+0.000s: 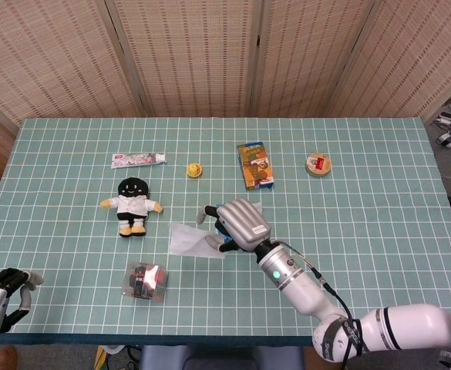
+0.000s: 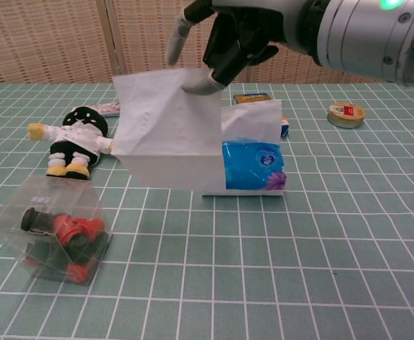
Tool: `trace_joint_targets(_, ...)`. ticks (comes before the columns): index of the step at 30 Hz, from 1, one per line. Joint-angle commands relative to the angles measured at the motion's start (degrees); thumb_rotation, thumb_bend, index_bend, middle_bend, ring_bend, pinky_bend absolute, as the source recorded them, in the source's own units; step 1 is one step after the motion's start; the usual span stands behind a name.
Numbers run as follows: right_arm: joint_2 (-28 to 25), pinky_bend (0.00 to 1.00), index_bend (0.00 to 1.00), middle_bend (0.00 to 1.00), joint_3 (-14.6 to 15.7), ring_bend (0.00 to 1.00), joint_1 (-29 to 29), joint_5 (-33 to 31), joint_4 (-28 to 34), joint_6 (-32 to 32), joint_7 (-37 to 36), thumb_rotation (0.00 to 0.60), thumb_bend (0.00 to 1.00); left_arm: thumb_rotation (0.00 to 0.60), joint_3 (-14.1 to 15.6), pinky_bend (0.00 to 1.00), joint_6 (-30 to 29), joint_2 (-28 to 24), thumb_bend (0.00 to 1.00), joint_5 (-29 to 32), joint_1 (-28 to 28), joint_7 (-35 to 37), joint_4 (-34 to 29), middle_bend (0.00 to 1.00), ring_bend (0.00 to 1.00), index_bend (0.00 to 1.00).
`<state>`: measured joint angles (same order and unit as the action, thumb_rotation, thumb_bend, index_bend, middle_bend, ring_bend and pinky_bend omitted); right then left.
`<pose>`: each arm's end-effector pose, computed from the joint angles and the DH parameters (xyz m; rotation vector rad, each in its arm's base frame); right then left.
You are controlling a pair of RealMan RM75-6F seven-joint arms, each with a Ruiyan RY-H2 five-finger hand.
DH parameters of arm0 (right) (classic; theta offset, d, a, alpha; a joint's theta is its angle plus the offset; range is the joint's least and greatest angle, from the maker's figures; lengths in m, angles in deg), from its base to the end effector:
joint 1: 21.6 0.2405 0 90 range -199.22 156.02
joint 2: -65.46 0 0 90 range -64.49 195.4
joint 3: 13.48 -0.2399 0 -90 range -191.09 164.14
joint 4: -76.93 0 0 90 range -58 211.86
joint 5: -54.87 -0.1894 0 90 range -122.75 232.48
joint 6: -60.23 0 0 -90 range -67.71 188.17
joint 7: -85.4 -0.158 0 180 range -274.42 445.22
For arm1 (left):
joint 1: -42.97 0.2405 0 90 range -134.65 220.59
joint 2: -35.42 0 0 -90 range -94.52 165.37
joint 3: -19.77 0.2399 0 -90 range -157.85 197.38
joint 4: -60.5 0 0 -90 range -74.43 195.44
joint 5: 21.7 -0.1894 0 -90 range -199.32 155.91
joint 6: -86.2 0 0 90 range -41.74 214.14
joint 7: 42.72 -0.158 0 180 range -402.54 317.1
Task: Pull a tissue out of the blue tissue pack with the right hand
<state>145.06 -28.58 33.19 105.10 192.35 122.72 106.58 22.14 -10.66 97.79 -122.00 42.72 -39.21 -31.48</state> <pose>0.0007 -0.3038 0.0441 1.9304 -1.1563 1.2873 -0.2633 0.1484 0.1804 -1.4785 -0.8085 -1.0787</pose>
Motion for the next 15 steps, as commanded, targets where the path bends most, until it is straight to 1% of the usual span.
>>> trace_joint_targets(1,-1.0,1.00,0.00,0.91,0.4,0.96,-0.1,-0.2,0.4,-0.7,0.4,0.600,0.00,0.600,0.0,0.65,0.1,0.0,0.29,0.0,0.0,-0.1,0.1,0.56,0.43,0.59)
trace_joint_targets(6,-4.1,0.99,0.00,0.80,1.5,0.88,-1.5,1.0,2.8,-1.0,0.2,0.600,0.00,0.600,0.1,0.65,0.4,0.2,0.29,0.1,-0.1,-0.5,0.1,0.56,0.43,0.59)
trace_joint_targets(8,-6.2,0.97,0.00,0.76,2.8,0.84,-2.6,2.0,4.4,-0.3,1.4,0.600,0.00,0.600,0.0,0.65,0.5,0.3,0.29,0.1,-0.1,-0.7,0.1,0.56,0.43,0.59)
trace_joint_targets(9,-7.3,0.96,0.03,0.74,3.6,0.82,-3.1,2.6,5.2,0.1,2.2,0.600,0.00,0.600,0.0,0.65,0.5,0.3,0.29,0.1,-0.1,-0.7,0.1,0.56,0.43,0.59)
trace_joint_targets(10,-9.0,0.93,0.10,0.72,4.9,0.79,-4.0,3.5,6.5,0.7,3.5,0.600,0.00,0.600,0.0,0.65,0.5,0.3,0.29,0.2,-0.1,-0.7,0.1,0.56,0.43,0.59)
trace_joint_targets(12,-11.7,0.88,0.30,0.68,7.3,0.72,-5.6,5.1,8.4,1.8,5.8,0.600,0.02,0.600,0.0,0.65,0.6,0.3,0.29,0.3,-0.1,-0.8,0.1,0.56,0.43,0.59)
trace_joint_targets(13,-13.5,0.85,0.38,0.65,8.9,0.68,-6.8,6.3,9.7,2.7,7.1,0.600,0.03,0.600,-0.1,0.65,0.7,0.4,0.29,0.4,-0.2,-0.8,0.1,0.56,0.43,0.59)
trace_joint_targets(14,-14.8,0.82,0.41,0.63,10.1,0.65,-7.9,7.4,10.6,3.4,7.7,0.600,0.05,0.600,-0.1,0.65,0.9,0.4,0.29,0.5,-0.2,-0.8,0.2,0.56,0.43,0.59)
trace_joint_targets(15,-16.3,0.80,0.41,0.62,11.7,0.63,-9.5,9.3,11.6,4.6,8.2,0.600,0.05,0.600,-0.1,0.65,1.1,0.5,0.29,0.7,-0.3,-0.9,0.2,0.56,0.43,0.59)
